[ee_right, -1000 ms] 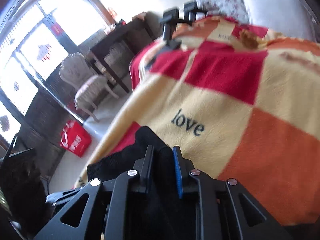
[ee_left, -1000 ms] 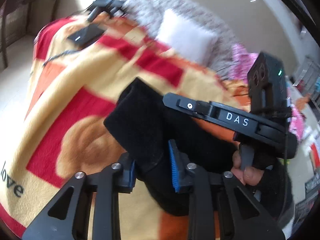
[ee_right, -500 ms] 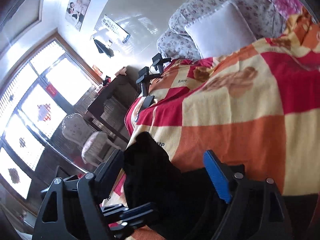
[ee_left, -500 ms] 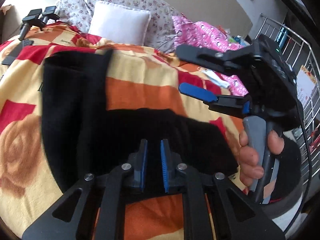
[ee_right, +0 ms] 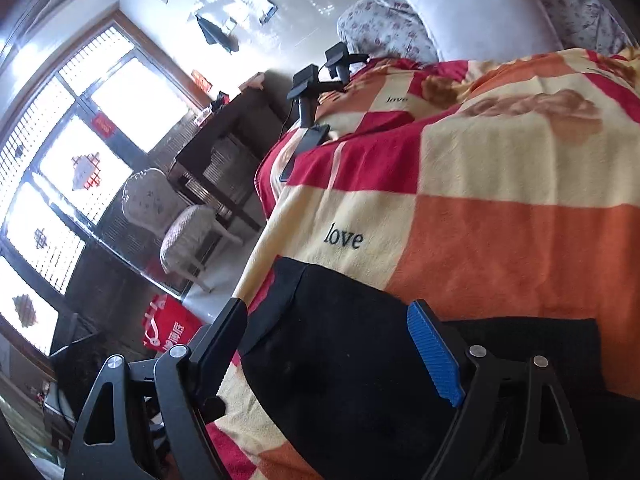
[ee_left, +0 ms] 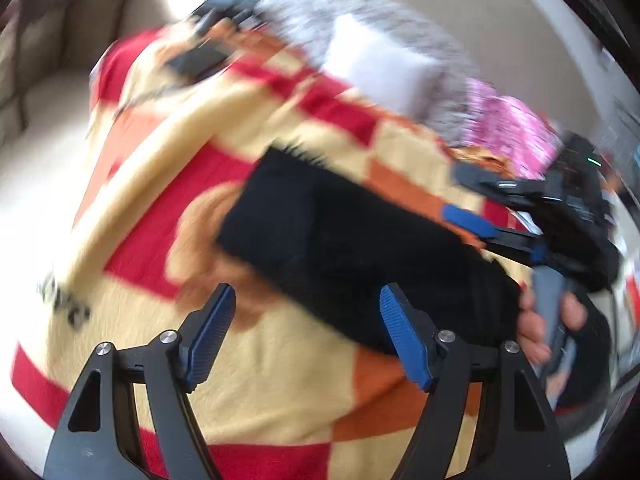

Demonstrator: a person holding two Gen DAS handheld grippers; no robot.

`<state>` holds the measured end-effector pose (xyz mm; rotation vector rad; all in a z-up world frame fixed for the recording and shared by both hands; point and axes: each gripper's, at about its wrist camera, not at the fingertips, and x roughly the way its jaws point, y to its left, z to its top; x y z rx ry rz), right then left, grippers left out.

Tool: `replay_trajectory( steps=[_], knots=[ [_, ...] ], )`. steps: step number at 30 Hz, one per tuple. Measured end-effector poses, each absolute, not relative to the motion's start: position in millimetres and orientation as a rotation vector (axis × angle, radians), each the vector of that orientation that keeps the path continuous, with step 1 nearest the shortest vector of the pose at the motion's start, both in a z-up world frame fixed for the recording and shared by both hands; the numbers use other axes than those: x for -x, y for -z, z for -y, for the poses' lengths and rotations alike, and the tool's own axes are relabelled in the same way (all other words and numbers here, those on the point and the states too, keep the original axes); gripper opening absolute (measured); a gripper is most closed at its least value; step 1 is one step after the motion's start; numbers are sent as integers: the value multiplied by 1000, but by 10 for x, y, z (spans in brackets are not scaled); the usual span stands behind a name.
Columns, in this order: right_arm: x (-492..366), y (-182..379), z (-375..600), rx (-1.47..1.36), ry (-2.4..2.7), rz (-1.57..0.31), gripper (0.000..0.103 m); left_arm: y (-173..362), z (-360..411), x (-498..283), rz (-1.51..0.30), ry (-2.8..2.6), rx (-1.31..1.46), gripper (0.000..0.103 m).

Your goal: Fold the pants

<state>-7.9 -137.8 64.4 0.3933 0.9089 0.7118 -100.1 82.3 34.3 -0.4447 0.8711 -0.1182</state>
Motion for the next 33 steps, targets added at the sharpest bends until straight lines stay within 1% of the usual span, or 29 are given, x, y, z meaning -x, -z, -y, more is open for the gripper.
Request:
replay_trajectory(
  steps=[3,9,10,11,12,13,16,19,24,28,33],
  knots=[
    [81,-661,1294,-369,-725,-912,84,-191,-821,917,-898,104,538,76],
    [40,-657,1337,-357,-698,-916,84,-176,-582,596,-864,120,584,78],
    [26,-666,1373,-361,-684,-912,84,-187,-552,550,-850,135,588,69],
    [12,-676,1405,-364,-673,-908,84,-204,-513,510,-837,151,590,56],
    [-3,-693,1441,-371,-660,-903,84,-239,-478,506,-826,151,569,30],
    [-20,-724,1482,-380,-648,-899,84,-301,-437,510,-800,159,531,20],
    [-80,-853,1523,-403,-650,-886,84,-482,-138,573,-706,192,316,17],
    [-114,-1039,1508,-427,-674,-873,84,-558,180,672,-634,210,111,17],
    [-135,-1235,1470,-402,-722,-869,86,-512,495,779,-597,244,-64,17],
    [-203,-1045,1343,-332,-704,-979,87,-493,599,816,-585,250,-120,17],
    [-217,-779,1280,-410,-712,-1021,87,-502,700,837,-568,250,-189,17]
  ],
)
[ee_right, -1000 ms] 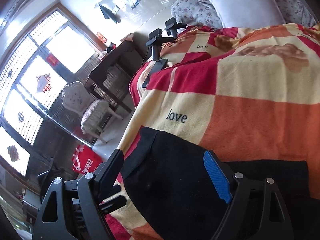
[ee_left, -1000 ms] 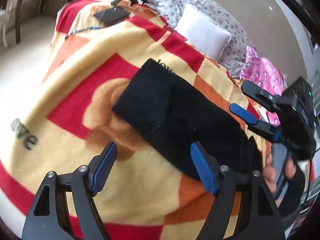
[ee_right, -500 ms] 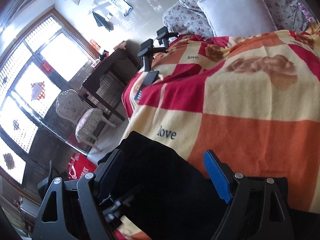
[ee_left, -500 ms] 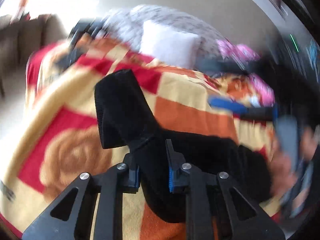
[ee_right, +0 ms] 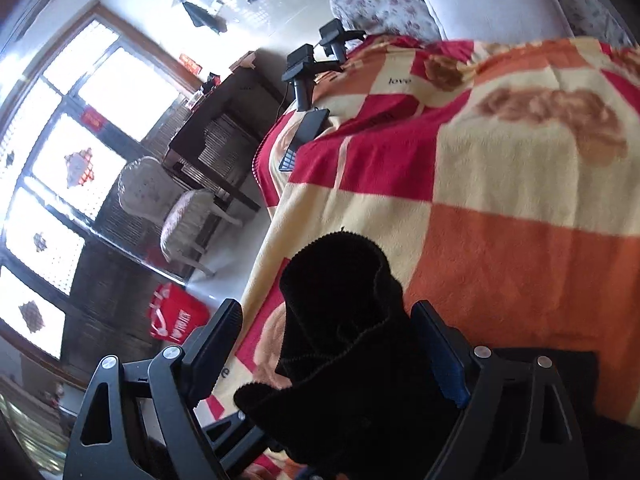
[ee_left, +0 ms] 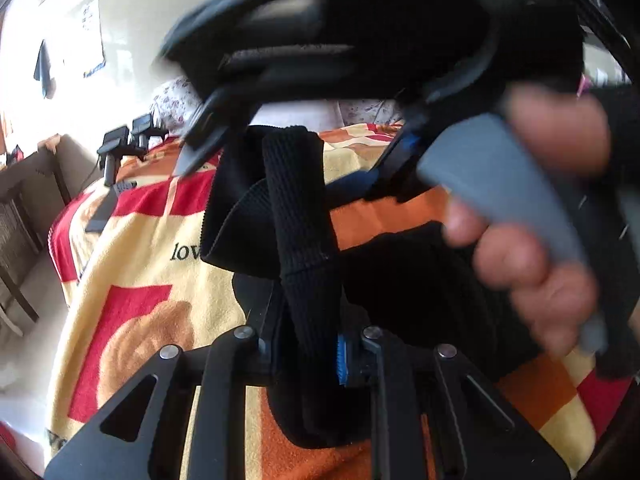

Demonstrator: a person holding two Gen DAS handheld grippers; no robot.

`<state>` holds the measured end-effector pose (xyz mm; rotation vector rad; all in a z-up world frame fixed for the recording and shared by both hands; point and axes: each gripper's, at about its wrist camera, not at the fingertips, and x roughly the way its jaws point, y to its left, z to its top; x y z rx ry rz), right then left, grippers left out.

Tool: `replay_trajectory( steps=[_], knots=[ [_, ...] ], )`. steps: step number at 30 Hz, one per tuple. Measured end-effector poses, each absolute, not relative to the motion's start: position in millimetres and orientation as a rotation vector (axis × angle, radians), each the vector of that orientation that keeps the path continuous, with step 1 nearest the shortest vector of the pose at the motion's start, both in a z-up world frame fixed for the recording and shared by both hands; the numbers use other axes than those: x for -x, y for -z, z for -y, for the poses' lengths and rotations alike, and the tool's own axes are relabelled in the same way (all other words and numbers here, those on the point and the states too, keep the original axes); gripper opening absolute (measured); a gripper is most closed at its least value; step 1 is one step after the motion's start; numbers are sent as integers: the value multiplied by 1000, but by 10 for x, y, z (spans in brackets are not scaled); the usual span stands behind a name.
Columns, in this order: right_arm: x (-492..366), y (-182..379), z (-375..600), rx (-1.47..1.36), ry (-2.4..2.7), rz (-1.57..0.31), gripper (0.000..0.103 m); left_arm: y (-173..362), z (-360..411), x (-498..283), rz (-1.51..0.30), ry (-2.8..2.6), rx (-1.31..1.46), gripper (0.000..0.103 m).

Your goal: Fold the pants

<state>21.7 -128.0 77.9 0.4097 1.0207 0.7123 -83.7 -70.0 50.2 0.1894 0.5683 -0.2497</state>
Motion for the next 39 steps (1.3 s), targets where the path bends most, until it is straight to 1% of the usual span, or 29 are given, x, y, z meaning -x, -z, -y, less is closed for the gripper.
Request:
replay_trajectory(
  steps=[1,2,3,4,6,7,8,9,10,12,15,18,19,20,21,22,23,25,27,29,30,32,34,35,37,39],
  knots=[
    [-187,-726,1231,-376,-726,-1024,84,-500,726,874,-566,262,-211,17],
    [-153,-680,1194,-336,-739,-1025,78,-503,753,920,-565,280,-230,18],
    [-120,-628,1213,-319,-729,-1014,49,-516,788,988,-573,303,-241,22],
    [-112,-599,1265,-338,-721,-1002,28,-540,785,1035,-590,336,-242,26],
    [-69,-576,1443,-409,-730,-976,25,-630,715,1117,-603,410,-215,27],
    [-5,-617,1553,-426,-735,-950,24,-697,671,1157,-605,441,-199,30],
    [76,-679,1659,-437,-749,-919,23,-788,612,1202,-601,467,-178,32],
    [152,-745,1773,-448,-754,-891,23,-885,549,1240,-587,482,-152,40],
    [235,-824,1919,-458,-738,-859,22,-970,490,1268,-569,486,-126,52],
    [403,-962,2226,-472,-696,-794,22,-1145,379,1308,-528,481,-81,60],
    [714,-1065,2773,-485,-607,-743,22,-1225,382,1284,-515,448,-82,61],
    [876,-980,3145,-446,-466,-767,23,-1094,497,1112,-564,426,-78,63],
    [863,-914,3202,-433,-439,-789,30,-1010,555,1014,-594,425,-78,64],
    [834,-789,3265,-398,-380,-835,35,-920,661,931,-633,413,-88,64],
    [816,-676,3321,-357,-290,-887,51,-840,770,876,-669,411,-101,64],
    [830,-581,3383,-310,-191,-936,52,-779,842,856,-696,428,-112,64],
    [899,-559,3459,-298,-162,-938,52,-738,911,813,-714,446,-121,64],
    [1090,-656,3657,-390,-182,-869,52,-712,1016,785,-718,432,-146,64],
    [1216,-817,3720,-412,-195,-796,53,-733,1100,736,-711,429,-158,64],
    [1242,-954,3615,-396,-265,-764,53,-740,1181,725,-702,413,-170,69],
    [1212,-987,3534,-382,-308,-762,53,-727,1221,690,-706,399,-180,71],
    [1141,-984,3339,-330,-360,-778,52,-665,1296,609,-732,388,-183,71],
    [1113,-847,3126,-236,-342,-841,52,-584,1322,528,-751,377,-178,72],
    [1154,-787,3036,-209,-331,-863,51,-542,1332,503,-764,366,-178,73],
    [1343,-569,2958,-117,-291,-921,51,-495,1313,473,-778,372,-151,77],
    [1586,-480,2986,-77,-278,-900,51,-485,1274,468,-785,378,-117,78]
  ],
)
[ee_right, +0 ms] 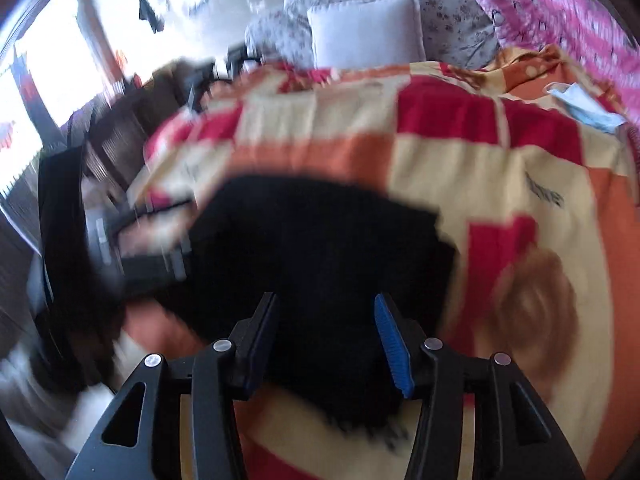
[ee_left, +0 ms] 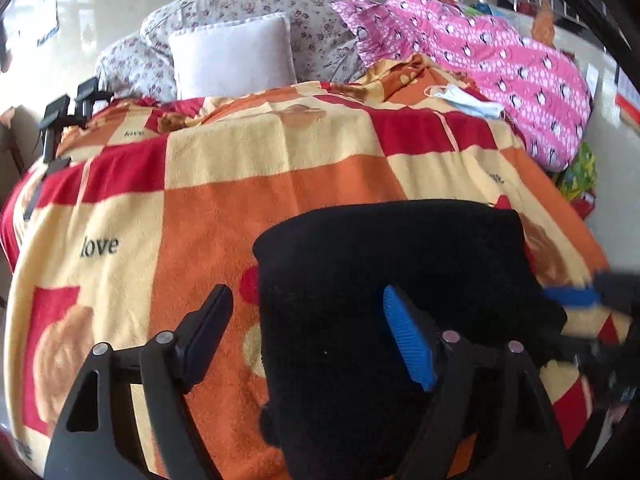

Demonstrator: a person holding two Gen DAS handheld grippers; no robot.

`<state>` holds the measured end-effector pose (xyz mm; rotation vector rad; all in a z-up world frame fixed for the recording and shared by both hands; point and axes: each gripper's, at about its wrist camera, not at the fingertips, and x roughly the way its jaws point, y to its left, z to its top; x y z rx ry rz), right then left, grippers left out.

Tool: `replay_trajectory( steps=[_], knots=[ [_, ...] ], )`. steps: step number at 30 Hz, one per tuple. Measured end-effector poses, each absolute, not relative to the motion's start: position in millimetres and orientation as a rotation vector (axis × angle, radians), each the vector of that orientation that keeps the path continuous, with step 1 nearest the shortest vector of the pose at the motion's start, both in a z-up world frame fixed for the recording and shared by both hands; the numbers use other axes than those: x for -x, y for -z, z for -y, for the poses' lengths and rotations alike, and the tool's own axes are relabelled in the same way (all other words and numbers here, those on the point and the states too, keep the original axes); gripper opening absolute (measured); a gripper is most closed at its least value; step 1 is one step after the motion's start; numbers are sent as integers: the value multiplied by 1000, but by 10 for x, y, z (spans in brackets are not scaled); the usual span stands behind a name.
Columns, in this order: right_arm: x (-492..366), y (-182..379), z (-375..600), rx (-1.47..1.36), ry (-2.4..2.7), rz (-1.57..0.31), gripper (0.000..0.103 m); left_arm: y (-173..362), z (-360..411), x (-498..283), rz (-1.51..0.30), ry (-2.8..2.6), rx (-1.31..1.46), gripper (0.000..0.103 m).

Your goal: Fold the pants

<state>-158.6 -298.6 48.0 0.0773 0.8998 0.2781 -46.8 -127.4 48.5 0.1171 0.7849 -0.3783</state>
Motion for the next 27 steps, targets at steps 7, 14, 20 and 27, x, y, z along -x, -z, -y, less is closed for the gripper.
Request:
replay_trajectory(
  steps=[7,14,20,27],
  knots=[
    [1718,-706,3433,-254,-214,-833,55,-687,1238,623,-743,370,-122,78],
    [1381,-832,3028,-222,-334,-791,49,-582,1393,453,-777,302,-165,78],
    [1021,-543,3025,-153,-207,-863,45,-499,1505,266,-787,310,-142,83],
    [1009,-564,3056,-175,-221,-869,48,-503,1566,217,-791,306,-134,83]
  ],
)
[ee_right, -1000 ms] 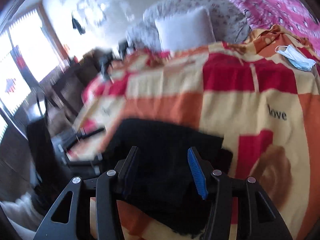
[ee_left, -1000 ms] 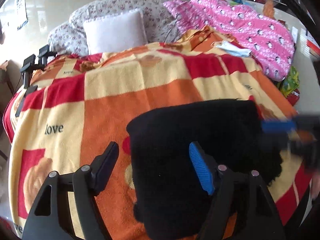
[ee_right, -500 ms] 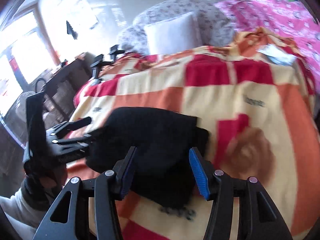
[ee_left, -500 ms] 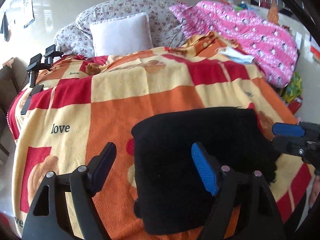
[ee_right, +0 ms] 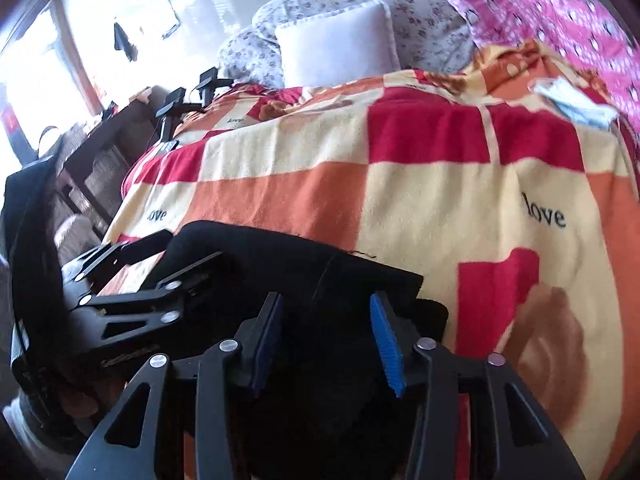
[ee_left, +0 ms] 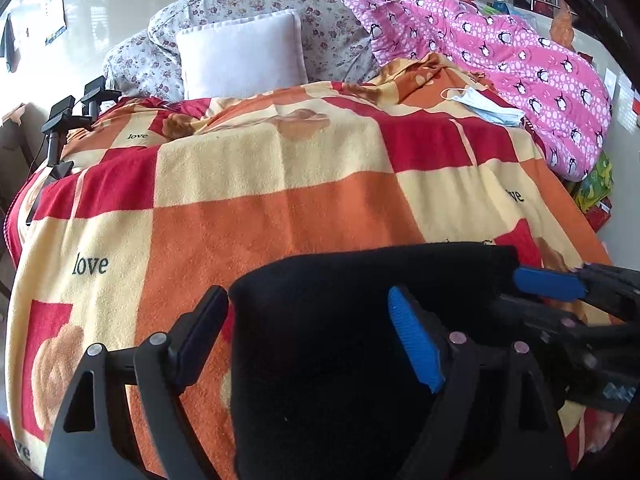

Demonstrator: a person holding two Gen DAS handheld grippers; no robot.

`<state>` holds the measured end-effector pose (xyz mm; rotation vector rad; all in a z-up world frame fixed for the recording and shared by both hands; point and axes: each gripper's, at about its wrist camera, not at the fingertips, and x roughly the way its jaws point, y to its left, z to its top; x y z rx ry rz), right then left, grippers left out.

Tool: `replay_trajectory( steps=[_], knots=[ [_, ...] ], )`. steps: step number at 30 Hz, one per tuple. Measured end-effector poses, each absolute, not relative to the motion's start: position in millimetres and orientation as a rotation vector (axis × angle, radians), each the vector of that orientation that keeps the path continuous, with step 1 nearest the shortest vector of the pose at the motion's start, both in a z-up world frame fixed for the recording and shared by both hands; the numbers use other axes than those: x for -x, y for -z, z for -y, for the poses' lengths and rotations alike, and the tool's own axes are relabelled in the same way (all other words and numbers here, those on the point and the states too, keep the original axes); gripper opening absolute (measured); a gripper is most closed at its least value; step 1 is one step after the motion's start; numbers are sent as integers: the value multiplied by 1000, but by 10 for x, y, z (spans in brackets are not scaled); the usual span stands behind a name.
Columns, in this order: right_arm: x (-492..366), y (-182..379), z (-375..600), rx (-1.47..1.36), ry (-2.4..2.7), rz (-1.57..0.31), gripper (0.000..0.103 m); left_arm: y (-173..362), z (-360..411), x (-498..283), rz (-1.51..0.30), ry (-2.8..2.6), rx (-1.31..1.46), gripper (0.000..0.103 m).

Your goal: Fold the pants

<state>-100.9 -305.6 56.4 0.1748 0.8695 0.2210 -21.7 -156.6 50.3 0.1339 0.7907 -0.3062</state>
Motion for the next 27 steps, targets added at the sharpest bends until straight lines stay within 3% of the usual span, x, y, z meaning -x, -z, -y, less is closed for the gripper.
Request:
replay_trajectory(
  steps=[6,10,27],
  knots=[
    [1404,-612,2824,-46,-233,-879,52,-484,1526,331,-796,310,-130,83],
    [1627,-476,2825,-29,-196,-865,62,-468,1491,377,-805,308,-99,83],
    [1731,-700,3017,-191,-234,-836,64,-580,1278,592,-825,276,-62,83]
  ],
)
